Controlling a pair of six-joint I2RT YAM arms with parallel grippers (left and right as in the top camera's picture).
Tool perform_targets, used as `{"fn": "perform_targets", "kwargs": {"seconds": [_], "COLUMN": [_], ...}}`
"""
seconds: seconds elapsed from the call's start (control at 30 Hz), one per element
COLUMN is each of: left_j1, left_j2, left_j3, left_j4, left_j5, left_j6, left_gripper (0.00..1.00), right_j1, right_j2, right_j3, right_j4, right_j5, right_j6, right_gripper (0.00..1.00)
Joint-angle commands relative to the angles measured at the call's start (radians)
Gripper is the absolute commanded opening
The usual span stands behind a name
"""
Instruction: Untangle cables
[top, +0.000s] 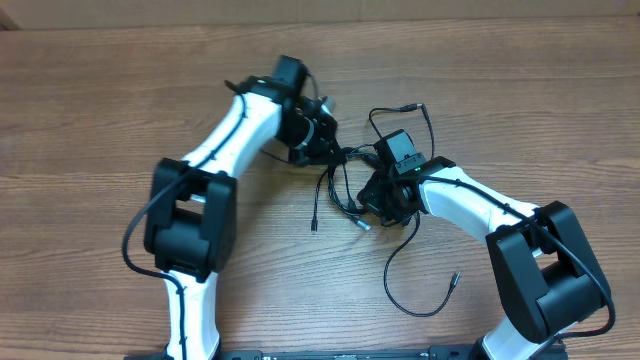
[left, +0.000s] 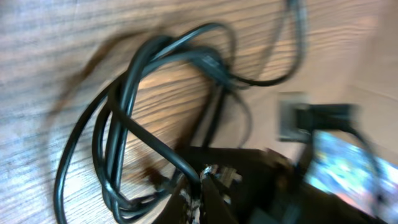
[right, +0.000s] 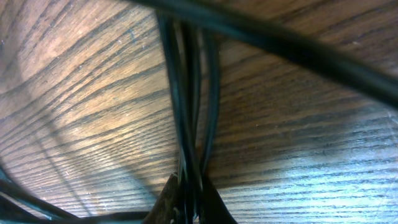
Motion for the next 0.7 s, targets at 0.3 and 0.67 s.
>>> {"fn": "perform_targets", "kwargs": {"seconds": [0.3,0.67], "left_j1": [0.146,0.156], "left_j2": [0.004,0.004], "left_j3": [0.021,0.021], "left_j4": [-0.233,-0.427], "left_j5": [-0.098,-0.55], "left_j6": [0.186,-0.025], "left_gripper": [0.04,0.18], "right_j1": [0.006,0.006], "right_j2": [0.016,0.016], "right_j3": [-0.025,-0.025], "right_j4": [0.027,0.046], "right_j5": [0.023,0.024], "right_j6": [-0.1,-0.118], "right_gripper": [0.04,0.04]}}
